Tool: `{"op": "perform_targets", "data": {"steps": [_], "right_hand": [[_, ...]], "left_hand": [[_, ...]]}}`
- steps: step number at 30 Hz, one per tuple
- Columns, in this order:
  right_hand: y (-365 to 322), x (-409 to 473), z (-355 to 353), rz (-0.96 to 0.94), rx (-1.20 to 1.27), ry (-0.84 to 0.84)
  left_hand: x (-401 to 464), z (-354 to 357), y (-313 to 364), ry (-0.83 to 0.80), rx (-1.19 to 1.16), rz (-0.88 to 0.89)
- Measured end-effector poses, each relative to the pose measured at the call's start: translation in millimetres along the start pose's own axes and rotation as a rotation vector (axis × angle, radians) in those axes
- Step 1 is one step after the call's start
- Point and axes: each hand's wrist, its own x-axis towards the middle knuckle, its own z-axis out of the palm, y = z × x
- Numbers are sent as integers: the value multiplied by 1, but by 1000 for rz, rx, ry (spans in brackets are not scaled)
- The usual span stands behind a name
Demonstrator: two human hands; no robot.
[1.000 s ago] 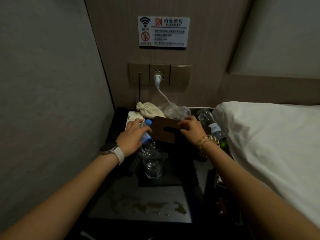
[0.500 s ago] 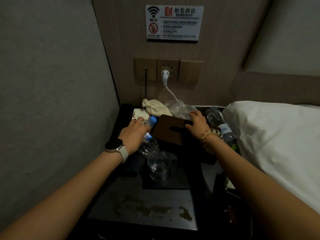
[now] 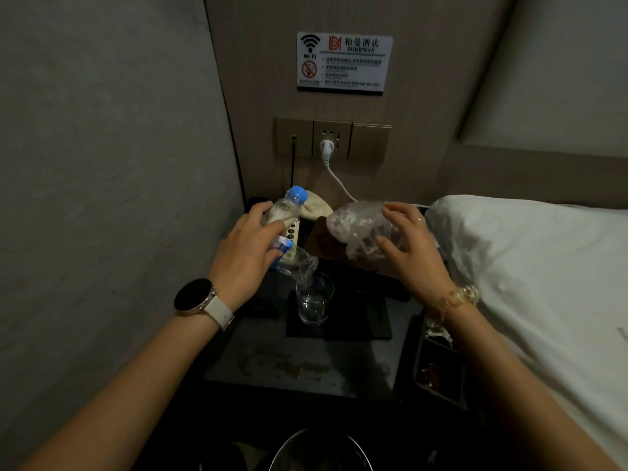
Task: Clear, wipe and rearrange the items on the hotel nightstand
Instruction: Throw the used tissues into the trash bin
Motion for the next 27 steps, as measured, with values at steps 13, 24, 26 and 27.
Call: {"op": "perform_targets", "data": {"steps": [13,24,26,27], "right_hand": [[-72,-199,-5,42,223,-82],[-29,-288,53,296,102,-399],[-22,-289,59,335,67,-451],[-20,-288,61,347,56,-473]], "left_hand": [[-163,-15,58,-60,-195,3],[-251,66,62,-481,-100,-95],[-256,78,62,-552,-81,-112],[-257,83,62,-577,-72,-115]]}}
